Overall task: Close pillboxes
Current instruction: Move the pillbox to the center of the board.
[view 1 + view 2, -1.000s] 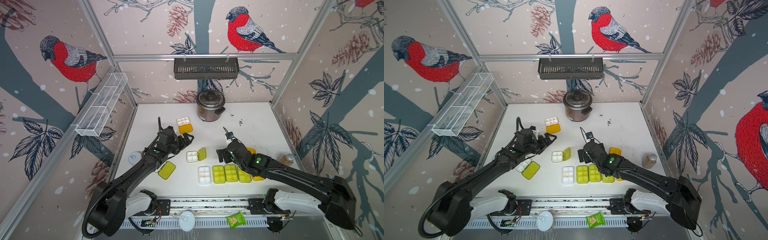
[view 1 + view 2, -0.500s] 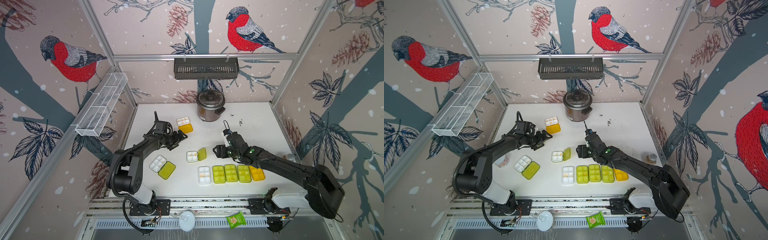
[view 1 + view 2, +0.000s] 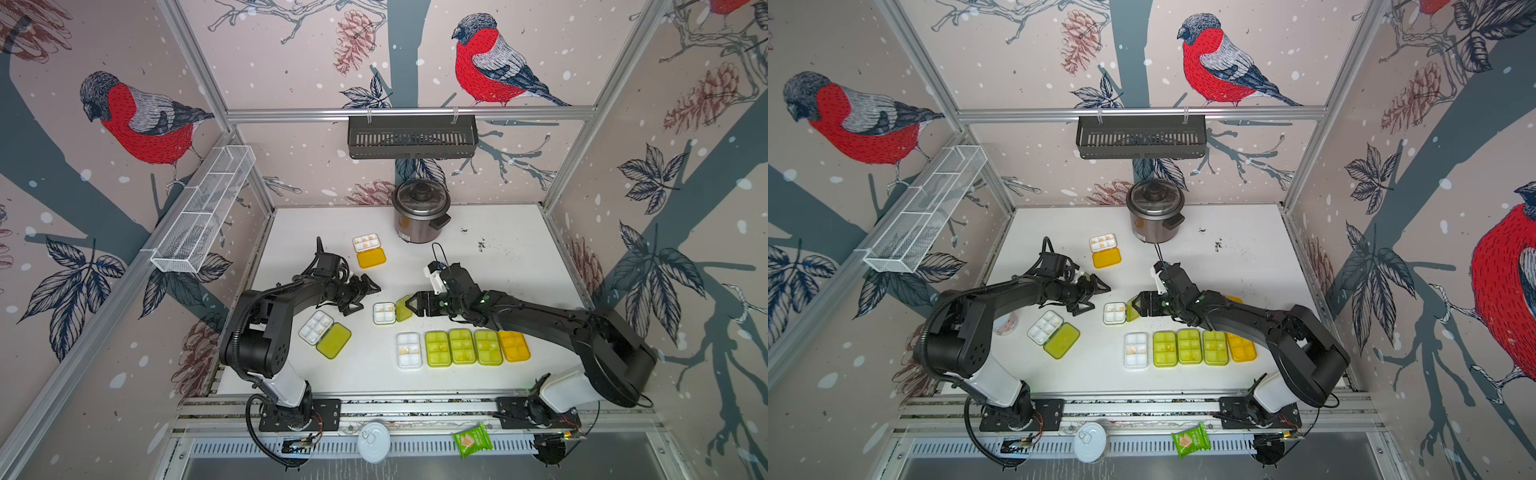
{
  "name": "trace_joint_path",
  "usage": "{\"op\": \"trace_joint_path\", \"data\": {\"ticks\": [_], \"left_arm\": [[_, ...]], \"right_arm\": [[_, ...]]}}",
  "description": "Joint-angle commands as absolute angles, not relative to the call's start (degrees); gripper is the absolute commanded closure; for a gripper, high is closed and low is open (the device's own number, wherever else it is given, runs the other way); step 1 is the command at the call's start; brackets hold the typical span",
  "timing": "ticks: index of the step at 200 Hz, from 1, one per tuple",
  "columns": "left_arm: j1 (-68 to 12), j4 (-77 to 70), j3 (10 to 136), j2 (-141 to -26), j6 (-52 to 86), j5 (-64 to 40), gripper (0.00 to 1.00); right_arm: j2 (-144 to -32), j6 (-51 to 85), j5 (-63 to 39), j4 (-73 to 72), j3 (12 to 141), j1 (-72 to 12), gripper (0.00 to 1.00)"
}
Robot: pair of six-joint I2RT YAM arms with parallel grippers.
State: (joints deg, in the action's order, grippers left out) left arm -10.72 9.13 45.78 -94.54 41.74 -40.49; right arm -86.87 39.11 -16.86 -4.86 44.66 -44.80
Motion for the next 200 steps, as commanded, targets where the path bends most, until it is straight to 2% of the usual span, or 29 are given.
{"op": "trace_joint_path", "data": {"ticks": [1, 137, 200], "left_arm": [[-11.2, 7.9, 45.3, -95.2, 42.6, -41.3, 0.08], [-13.8, 8.5, 46.3, -95.5, 41.6, -41.1, 0.06], [-14.2, 5.5, 45.5, -96.7, 43.4, -45.2, 0.05]], "right_arm": [[-88.7, 40.8, -17.8, -8.0, 45.5, -45.6, 0.20], [-93.1, 39.7, -16.9, -5.5, 51.0, -48.2, 0.18], [-93.2, 39.8, -17.0, -5.6, 52.2, -49.6, 0.17]]}}
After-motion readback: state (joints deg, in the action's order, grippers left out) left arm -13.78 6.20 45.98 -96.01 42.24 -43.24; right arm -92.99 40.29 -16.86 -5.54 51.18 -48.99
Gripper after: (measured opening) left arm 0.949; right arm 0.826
